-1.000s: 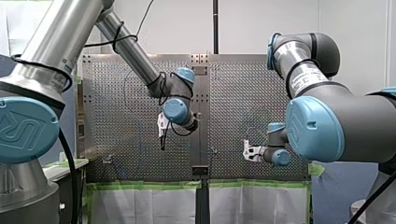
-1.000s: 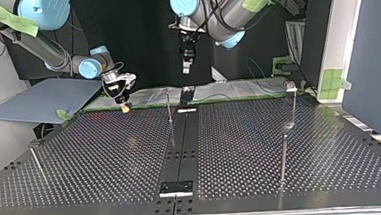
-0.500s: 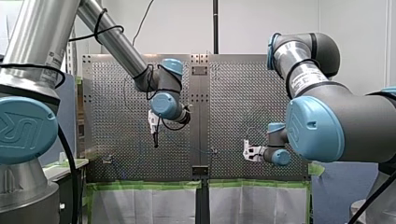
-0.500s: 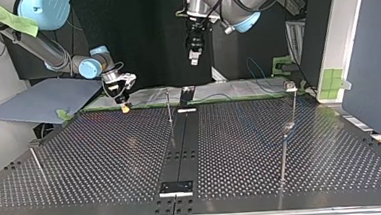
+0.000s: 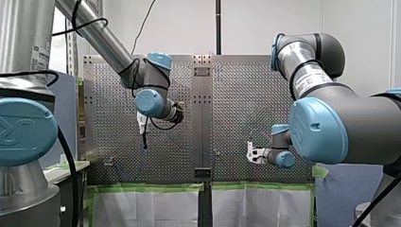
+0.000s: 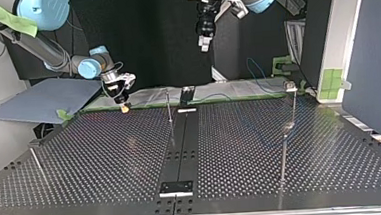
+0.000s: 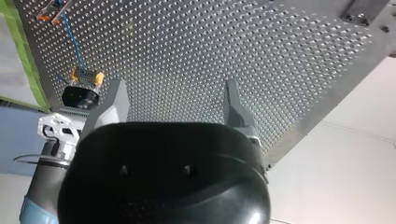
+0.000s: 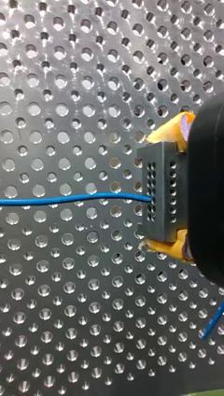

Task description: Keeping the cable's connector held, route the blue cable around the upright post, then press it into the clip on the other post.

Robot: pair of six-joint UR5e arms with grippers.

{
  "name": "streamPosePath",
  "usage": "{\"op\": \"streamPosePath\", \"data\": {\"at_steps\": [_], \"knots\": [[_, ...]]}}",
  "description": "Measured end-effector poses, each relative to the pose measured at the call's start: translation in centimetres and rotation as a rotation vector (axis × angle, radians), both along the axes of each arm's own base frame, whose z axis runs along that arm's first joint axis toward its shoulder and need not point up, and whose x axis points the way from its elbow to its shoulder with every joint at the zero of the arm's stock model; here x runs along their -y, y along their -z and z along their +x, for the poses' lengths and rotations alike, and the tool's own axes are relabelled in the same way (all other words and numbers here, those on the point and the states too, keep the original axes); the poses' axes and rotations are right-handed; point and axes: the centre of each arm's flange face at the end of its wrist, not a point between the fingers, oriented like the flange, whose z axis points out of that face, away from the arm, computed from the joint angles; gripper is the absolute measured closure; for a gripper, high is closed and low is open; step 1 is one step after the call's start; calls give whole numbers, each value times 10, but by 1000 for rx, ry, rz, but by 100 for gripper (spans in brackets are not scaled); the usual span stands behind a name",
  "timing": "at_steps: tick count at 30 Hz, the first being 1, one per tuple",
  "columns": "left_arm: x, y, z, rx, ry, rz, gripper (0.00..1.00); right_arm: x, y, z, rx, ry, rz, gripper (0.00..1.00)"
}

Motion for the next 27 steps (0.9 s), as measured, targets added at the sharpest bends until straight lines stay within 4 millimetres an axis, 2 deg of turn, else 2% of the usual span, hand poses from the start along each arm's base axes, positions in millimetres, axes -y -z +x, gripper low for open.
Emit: {"op": "streamPosePath", "data": {"at_steps": [4,12,27], "knots": [[-7,-11,-8,18,0,-21,0,1,1,-3,-3,5,6,100],[-11,-38,-11,78,-1,-80,0,2,1,-8,-3,7,11,100],[-11,-41,-11,87,-1,-88,0,2,1,-8,-4,5,11,100]]}}
